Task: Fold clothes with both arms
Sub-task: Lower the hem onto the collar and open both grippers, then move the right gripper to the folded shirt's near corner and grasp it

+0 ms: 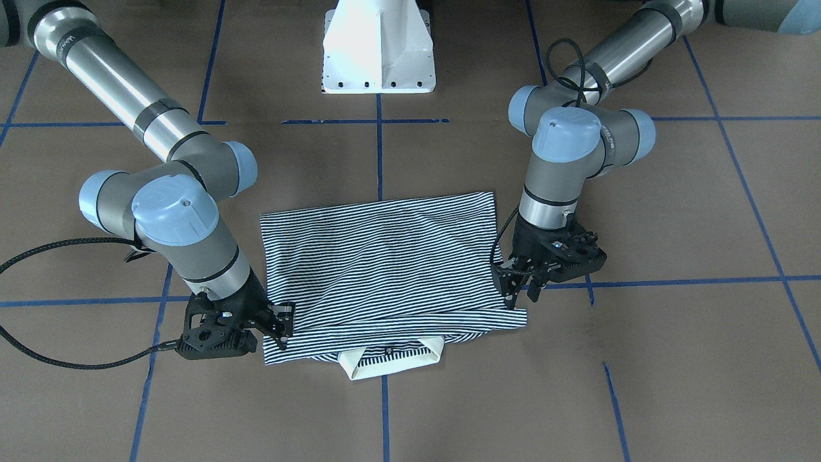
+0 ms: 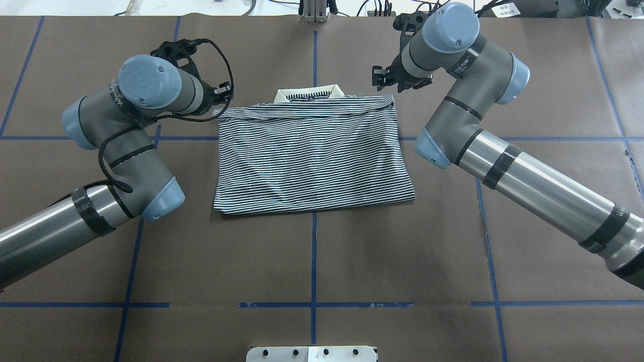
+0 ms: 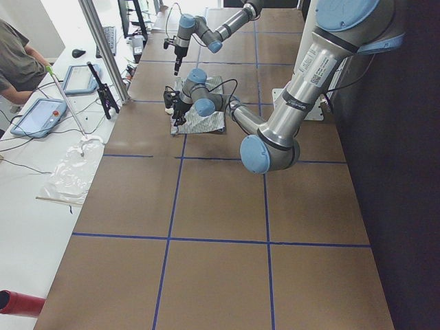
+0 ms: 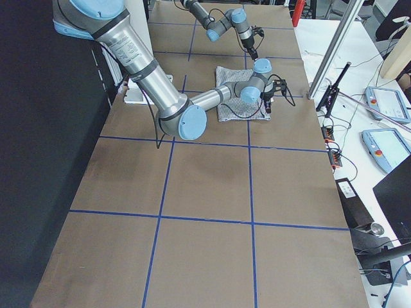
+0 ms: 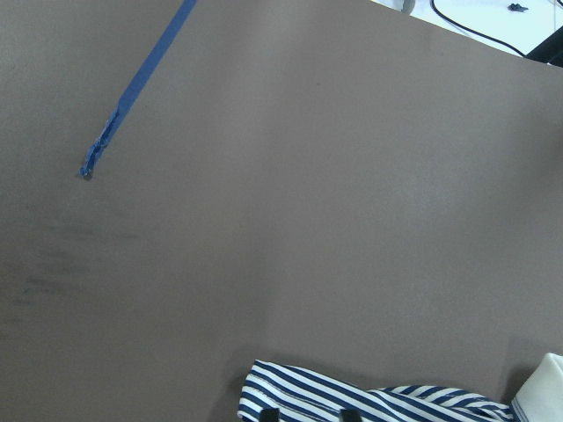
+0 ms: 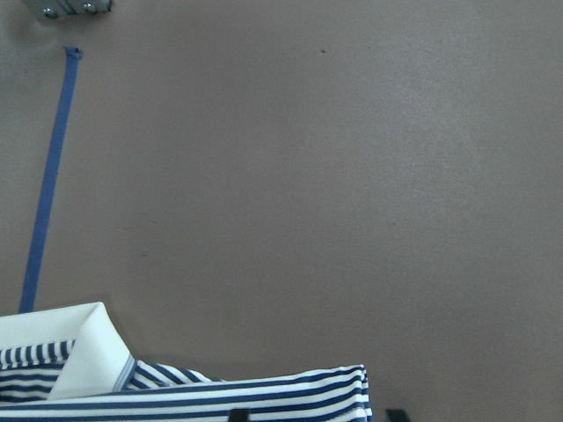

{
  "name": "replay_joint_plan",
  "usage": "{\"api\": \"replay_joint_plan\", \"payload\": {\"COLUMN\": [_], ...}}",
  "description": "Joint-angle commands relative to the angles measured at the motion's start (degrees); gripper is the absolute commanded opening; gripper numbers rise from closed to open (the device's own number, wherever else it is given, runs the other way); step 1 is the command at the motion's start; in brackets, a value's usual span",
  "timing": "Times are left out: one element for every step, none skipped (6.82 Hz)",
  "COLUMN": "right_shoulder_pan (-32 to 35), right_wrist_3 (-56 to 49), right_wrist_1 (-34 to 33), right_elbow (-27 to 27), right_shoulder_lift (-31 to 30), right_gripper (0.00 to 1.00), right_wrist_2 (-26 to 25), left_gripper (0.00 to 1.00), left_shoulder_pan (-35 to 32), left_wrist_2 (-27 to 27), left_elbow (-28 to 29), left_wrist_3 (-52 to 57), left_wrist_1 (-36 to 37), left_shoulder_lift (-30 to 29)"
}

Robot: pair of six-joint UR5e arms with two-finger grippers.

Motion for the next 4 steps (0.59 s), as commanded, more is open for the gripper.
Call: {"api": "replay_joint_plan", "payload": {"right_shoulder_pan": [0.0, -2.1, -3.3, -5.8], "right_wrist_3": [0.7, 2.3, 5.7, 6.9], "right_wrist_1": [-0.1, -0.8, -1.2, -1.2], "right_elbow": [2.8, 10.3, 16.0, 20.6], "right_shoulder_lift": [-1.1, -6.9, -11.7, -16.4], "right_gripper": [1.00, 1.00, 1.00, 1.00], "right_wrist_2": [0.4, 0.6, 0.3, 0.0], "left_gripper": [1.00, 1.00, 1.00, 1.00], "left_shoulder_pan": [0.0, 0.0, 0.0, 0.1], "left_wrist_2": [-0.4, -1.7, -3.0, -3.4], "left_elbow": [0.0, -0.3, -2.5, -4.0], "left_wrist_3": [0.1, 0.1, 0.1, -0.3], "left_wrist_1": [-0.2, -0.2, 0.1, 0.2], "left_shoulder_lift": [0.1, 0.0, 0.1, 0.2]}}
